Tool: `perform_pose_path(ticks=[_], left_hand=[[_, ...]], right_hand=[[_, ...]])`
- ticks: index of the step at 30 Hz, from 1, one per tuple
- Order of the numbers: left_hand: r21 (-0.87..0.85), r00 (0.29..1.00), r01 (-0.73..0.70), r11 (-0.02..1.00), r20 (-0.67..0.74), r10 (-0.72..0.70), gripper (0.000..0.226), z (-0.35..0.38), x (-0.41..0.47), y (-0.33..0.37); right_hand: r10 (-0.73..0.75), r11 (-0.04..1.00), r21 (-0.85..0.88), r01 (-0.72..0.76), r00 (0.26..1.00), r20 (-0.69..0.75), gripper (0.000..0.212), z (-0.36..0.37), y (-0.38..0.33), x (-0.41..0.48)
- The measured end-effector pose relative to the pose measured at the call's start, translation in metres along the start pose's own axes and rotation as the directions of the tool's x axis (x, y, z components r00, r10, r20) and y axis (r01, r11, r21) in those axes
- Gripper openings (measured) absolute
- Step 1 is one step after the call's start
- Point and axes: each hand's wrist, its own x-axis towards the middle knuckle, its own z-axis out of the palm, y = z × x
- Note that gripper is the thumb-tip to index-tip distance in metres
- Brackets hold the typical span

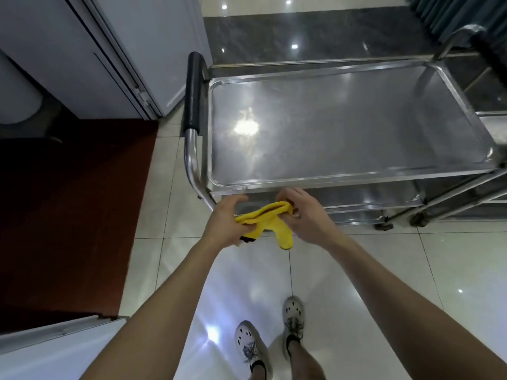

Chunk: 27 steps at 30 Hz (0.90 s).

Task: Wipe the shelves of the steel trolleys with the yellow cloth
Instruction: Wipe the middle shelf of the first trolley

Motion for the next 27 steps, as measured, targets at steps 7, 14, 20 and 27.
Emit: perform_pose_path(ticks=[7, 14, 20, 27], left_hand=[[-0.010, 0.981, -0.127, 0.992, 0.147, 0.127, 0.008, -0.008, -0.033, -0.022], [-0.089, 0.969, 0.079, 0.993, 0.242, -0.055, 0.045, 0.010, -0.048, -0.065], [-0.001, 0.981, 0.077, 0.997, 0.177, -0.075, 0.038, 0.061, -0.061, -0.122], [-0.211, 0.987, 0.134, 0.968, -0.061, -0.150, 0.023, 0.124, 0.002, -0.158]], right_hand=[[0.147, 0.959, -0.258, -0.114, 0.983, 0.113, 0.055, 0.040, -0.019, -0.036], [0.046, 0.988, -0.152, -0.033, 0.996, 0.080, 0.030, 0.080, -0.016, -0.039], [-0.008, 0.998, -0.069, 0.013, 0.998, 0.067, 0.016, 0.092, 0.009, -0.041], [0.245, 0.960, -0.105, -0.261, 0.959, -0.144, 0.009, 0.121, 0.122, -0.039]])
